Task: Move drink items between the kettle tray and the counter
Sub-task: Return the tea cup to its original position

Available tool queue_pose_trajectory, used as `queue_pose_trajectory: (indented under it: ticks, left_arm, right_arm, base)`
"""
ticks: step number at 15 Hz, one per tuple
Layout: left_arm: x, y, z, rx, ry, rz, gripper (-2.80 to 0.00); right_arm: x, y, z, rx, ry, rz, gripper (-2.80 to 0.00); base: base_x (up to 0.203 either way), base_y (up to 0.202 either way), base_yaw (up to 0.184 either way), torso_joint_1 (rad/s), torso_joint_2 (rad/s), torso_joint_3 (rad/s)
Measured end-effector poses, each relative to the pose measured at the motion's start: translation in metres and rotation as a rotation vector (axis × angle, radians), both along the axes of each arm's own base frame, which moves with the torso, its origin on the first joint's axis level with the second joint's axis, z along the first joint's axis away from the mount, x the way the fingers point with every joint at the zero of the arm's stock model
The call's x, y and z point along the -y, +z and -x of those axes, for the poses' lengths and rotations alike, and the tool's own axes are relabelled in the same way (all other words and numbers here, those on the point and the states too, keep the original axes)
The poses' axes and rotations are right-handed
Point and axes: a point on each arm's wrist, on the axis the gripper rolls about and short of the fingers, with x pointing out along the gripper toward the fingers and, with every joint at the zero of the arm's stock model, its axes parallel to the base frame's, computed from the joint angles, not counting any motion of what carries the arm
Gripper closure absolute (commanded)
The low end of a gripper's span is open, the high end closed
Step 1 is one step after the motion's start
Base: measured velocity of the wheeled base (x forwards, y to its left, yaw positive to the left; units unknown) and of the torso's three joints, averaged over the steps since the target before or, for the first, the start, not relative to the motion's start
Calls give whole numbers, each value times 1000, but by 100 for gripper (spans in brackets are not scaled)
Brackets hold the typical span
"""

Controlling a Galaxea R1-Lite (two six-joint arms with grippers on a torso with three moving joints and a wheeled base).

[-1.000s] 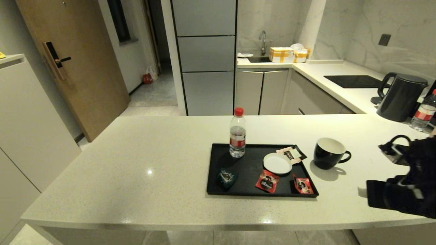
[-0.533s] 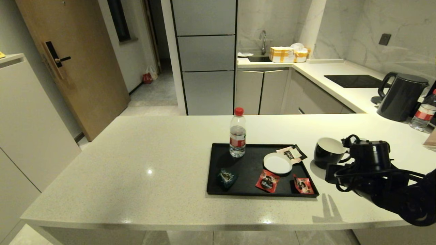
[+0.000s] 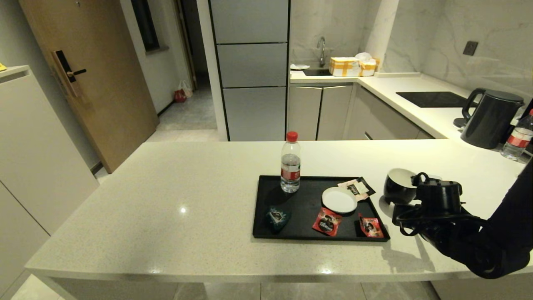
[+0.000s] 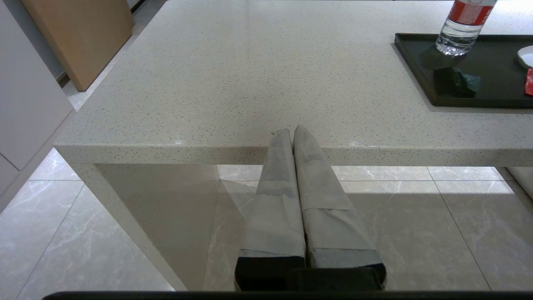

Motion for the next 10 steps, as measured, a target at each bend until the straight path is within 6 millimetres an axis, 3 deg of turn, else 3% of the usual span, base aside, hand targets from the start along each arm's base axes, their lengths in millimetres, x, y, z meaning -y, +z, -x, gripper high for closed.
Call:
queue_pose_trajectory:
  ticks: [10]
  left_arm:
    - [0, 0, 0, 0, -1, 0, 0]
  right_arm:
    - [10, -15, -41, 41, -68, 6, -280]
  base:
    - [0, 0, 0, 0, 0, 0]
